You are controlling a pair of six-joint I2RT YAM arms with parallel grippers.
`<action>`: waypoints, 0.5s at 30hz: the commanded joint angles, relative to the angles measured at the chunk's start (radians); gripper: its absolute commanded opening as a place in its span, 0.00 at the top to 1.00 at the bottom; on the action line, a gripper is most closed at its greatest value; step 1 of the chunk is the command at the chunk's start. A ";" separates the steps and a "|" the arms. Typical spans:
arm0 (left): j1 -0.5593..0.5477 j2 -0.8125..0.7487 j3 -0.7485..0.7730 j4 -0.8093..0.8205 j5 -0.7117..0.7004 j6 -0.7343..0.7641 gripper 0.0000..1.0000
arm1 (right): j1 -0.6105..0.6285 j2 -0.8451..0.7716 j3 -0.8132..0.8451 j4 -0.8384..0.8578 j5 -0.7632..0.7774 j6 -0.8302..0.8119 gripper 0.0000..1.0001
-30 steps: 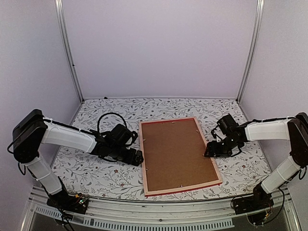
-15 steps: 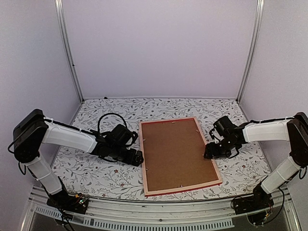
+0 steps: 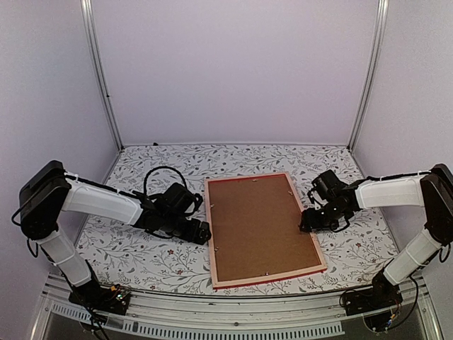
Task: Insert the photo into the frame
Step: Press the fastener onto the backboard.
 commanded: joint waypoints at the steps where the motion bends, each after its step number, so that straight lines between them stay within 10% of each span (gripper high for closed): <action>1: 0.010 0.017 0.011 -0.010 -0.005 0.004 0.10 | 0.007 0.022 0.025 0.038 0.044 0.028 0.34; 15: 0.009 0.017 0.009 -0.010 -0.002 0.008 0.10 | 0.007 0.067 0.061 0.046 0.054 0.068 0.41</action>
